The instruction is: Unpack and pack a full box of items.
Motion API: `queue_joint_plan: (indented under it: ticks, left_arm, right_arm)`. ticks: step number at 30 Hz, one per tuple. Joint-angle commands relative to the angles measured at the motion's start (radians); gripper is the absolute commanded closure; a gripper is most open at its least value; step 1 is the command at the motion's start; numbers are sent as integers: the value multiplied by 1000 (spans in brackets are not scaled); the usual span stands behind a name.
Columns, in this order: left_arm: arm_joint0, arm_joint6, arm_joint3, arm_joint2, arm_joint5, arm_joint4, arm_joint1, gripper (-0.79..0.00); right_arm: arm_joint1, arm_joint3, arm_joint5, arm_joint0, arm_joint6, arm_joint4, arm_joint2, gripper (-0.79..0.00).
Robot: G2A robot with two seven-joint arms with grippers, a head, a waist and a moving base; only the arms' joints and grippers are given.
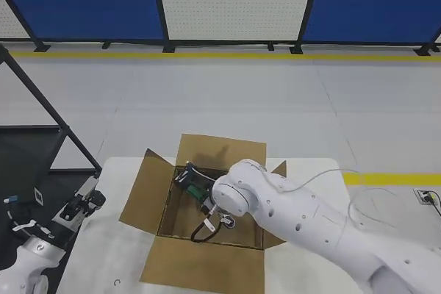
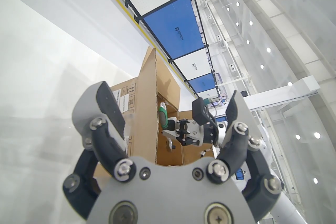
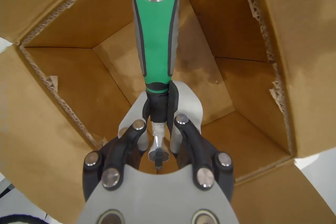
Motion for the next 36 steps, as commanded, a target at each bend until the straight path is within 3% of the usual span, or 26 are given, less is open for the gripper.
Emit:
queue_joint_plan:
  ticks: [1, 13, 17, 26, 36]
  left_arm:
    - [0, 0, 0, 0, 0, 0, 0, -785]
    - [0, 0, 0, 0, 0, 0, 0, -785]
    - [0, 0, 0, 0, 0, 0, 0, -785]
    - [0, 0, 0, 0, 0, 0, 0, -785]
    - [0, 0, 0, 0, 0, 0, 0, -785]
  right_arm:
    - [-23, 76, -32, -8, -1, 12, -1, 0]
    - [-170, 407, -137, -39, -11, -25, -2, 0]
    - [-221, 498, -83, -51, -6, -59, -2, 0]
    - [-327, 675, -82, -73, 12, -117, -2, 0]
    - [-399, 799, -71, -77, 8, -151, 1, 0]
